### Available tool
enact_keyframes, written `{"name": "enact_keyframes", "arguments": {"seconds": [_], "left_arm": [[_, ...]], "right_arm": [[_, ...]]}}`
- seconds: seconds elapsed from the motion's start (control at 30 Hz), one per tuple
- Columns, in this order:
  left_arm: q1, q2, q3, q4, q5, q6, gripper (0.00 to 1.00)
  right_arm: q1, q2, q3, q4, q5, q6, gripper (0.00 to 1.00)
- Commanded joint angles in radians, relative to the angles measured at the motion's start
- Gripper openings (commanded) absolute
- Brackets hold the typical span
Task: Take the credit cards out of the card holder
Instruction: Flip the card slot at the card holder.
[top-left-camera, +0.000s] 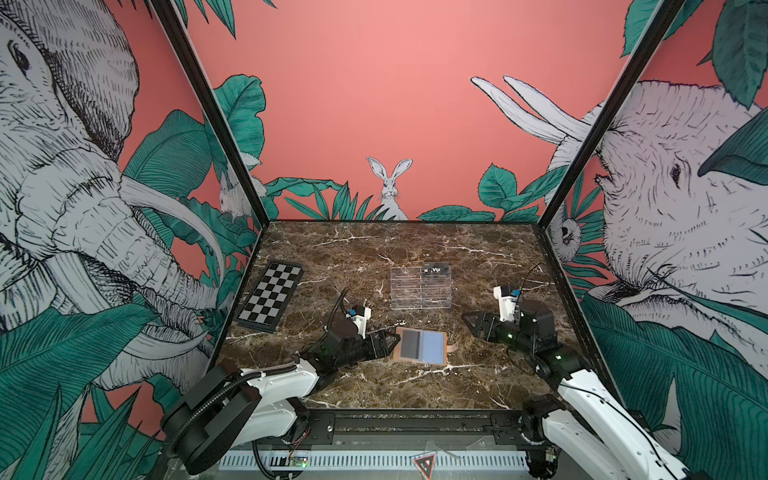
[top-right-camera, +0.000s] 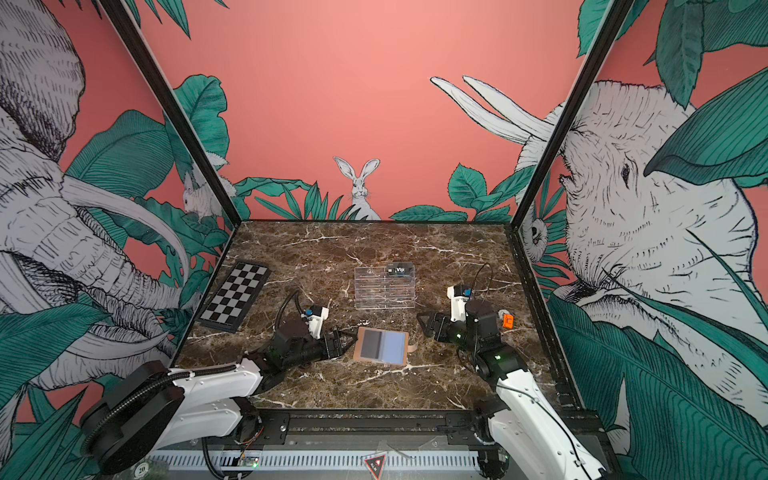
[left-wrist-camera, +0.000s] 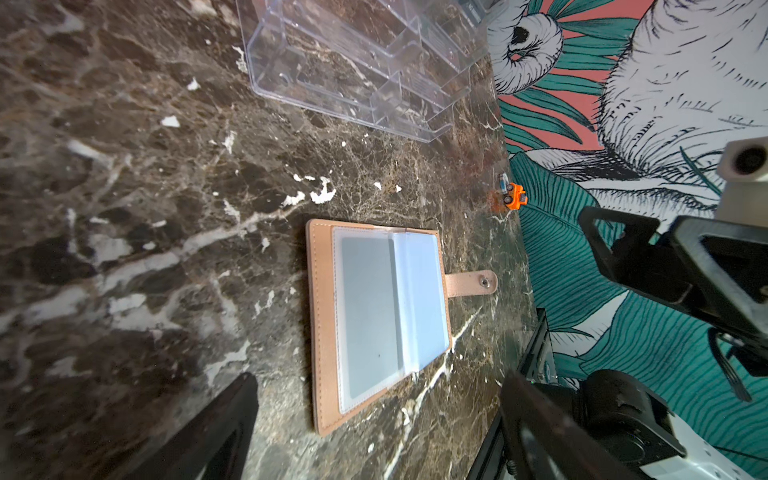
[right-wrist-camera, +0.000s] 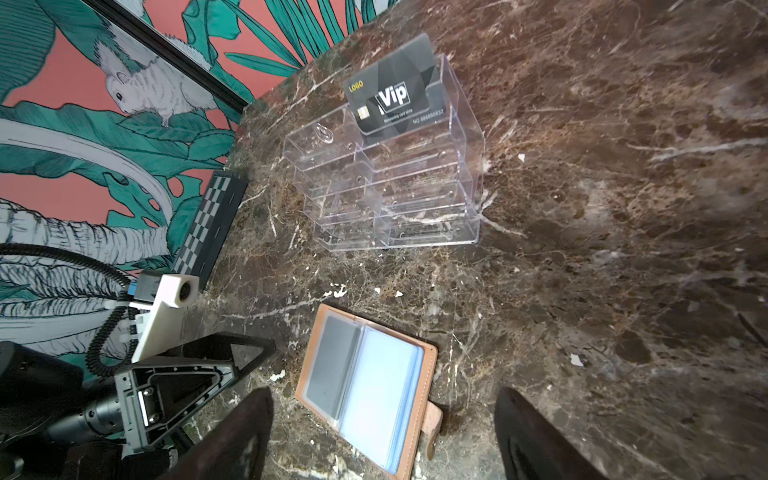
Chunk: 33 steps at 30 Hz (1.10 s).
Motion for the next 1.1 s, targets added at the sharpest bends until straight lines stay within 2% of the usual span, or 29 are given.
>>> {"name": "enact_keyframes", "arguments": {"seconds": [0.0,0.1,0.37,0.8,1.07], "left_arm": [[0.004,0.026,0.003,0.064,0.025,-0.023,0.91],[0.005,0.062,0.006,0.103,0.047,-0.033,0.89],[0.005,0.180,0.007,0.229,0.086,-0.069,0.86],[0.003,0.243,0.015,0.265,0.109,-0.071,0.84],[-0.004,0.296,0.014,0.305,0.125,-0.091,0.83]], "right_arm": [[-0.003,0.038,-0.020,0.087,-0.038,0.037,0.79],[0.003,0.064,-0.047,0.157,-0.059,0.068,0.77],[0.081,0.153,-0.046,0.154,-0.028,0.054,0.73],[0.226,0.296,-0.046,0.228,0.029,0.087,0.64],[0.254,0.375,-0.047,0.266,0.026,0.096,0.50]]}}
